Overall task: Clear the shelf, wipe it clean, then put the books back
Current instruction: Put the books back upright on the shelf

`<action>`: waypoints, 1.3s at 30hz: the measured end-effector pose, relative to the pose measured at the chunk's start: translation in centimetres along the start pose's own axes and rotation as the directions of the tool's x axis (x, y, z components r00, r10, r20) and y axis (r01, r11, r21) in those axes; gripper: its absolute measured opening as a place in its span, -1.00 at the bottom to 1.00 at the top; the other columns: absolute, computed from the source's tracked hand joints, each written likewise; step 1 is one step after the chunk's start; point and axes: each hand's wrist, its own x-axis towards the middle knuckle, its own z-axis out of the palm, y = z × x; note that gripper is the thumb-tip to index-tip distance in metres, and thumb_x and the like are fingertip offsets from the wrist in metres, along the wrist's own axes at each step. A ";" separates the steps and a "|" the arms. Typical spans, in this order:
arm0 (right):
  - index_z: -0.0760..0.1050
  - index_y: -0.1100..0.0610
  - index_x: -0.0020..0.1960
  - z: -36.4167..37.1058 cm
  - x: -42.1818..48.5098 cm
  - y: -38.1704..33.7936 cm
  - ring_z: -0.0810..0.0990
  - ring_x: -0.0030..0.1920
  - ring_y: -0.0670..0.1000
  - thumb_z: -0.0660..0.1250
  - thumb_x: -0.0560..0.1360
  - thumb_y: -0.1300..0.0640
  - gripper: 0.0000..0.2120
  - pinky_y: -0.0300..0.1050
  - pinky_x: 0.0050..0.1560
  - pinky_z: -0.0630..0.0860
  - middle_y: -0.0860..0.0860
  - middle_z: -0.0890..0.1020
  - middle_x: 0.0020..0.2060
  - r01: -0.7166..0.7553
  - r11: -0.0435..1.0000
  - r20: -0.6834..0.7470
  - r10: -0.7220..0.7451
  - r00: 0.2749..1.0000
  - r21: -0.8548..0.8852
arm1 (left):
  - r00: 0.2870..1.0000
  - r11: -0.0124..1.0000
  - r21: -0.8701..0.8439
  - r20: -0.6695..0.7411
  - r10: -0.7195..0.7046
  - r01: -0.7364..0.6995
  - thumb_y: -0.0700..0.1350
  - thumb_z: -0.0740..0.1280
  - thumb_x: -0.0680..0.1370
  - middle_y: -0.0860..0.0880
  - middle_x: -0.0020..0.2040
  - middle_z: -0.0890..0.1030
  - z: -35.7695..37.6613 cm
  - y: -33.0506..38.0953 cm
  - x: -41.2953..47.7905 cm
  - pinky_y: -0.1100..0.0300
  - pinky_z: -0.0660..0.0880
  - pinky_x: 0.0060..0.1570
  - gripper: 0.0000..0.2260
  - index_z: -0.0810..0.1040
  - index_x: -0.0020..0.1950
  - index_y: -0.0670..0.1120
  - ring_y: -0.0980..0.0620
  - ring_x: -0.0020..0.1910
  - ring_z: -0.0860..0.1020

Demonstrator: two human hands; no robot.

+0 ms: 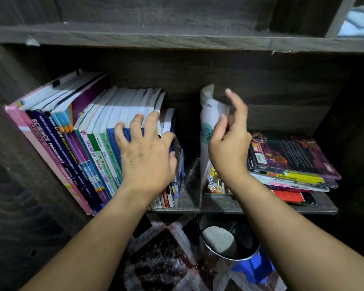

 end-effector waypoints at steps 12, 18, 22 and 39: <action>0.19 -0.10 0.49 0.0 -4.1 2.8 0.51 0.28 -0.05 0.28 0.57 -0.07 -0.47 -0.10 0.33 0.40 -0.06 0.53 0.32 -0.112 0.985 0.745 0.175 0.643 -0.135 | 0.973 0.900 -0.427 -0.231 -0.010 -0.092 -0.03 0.23 0.49 -0.02 0.23 0.56 -0.8 -1.7 0.1 0.00 0.21 0.17 -0.76 0.65 0.05 0.01 -0.08 0.18 0.43; 0.14 -0.07 0.53 -1.0 -3.1 2.3 0.34 0.42 -0.02 0.33 0.48 0.06 -0.32 -0.13 0.38 0.31 -0.04 0.35 0.46 0.205 0.949 0.833 0.091 0.546 -0.238 | 0.990 0.924 -0.381 -0.141 -0.010 -0.045 0.23 0.09 0.58 0.09 0.15 0.56 -2.3 -0.8 0.9 0.02 0.23 0.09 -0.61 0.52 0.26 0.10 -0.01 0.13 0.42; 0.28 -0.01 0.47 -1.1 -3.1 1.9 0.44 0.33 0.09 0.26 0.50 0.08 -0.46 0.06 0.37 0.29 -0.01 0.42 0.39 0.455 0.799 0.815 0.073 0.575 -0.392 | 0.997 0.964 -0.263 -0.081 0.017 -0.038 0.22 0.29 0.51 0.01 -0.01 0.63 -2.5 0.6 1.1 0.00 0.22 0.05 -0.64 0.60 0.15 0.02 -0.09 0.10 0.45; 0.32 -0.03 0.45 -1.1 -2.1 0.4 0.47 0.27 0.08 0.20 0.53 0.21 -0.51 -0.04 0.23 0.43 0.01 0.42 0.35 0.134 0.947 0.705 0.117 0.699 -0.291 | 0.950 0.946 -0.248 0.282 -0.133 0.206 -0.19 0.31 0.56 -0.08 -0.11 0.53 -9.1 -1.2 -1.8 0.02 0.50 -0.14 -0.40 0.13 0.49 0.17 -0.14 -0.12 0.53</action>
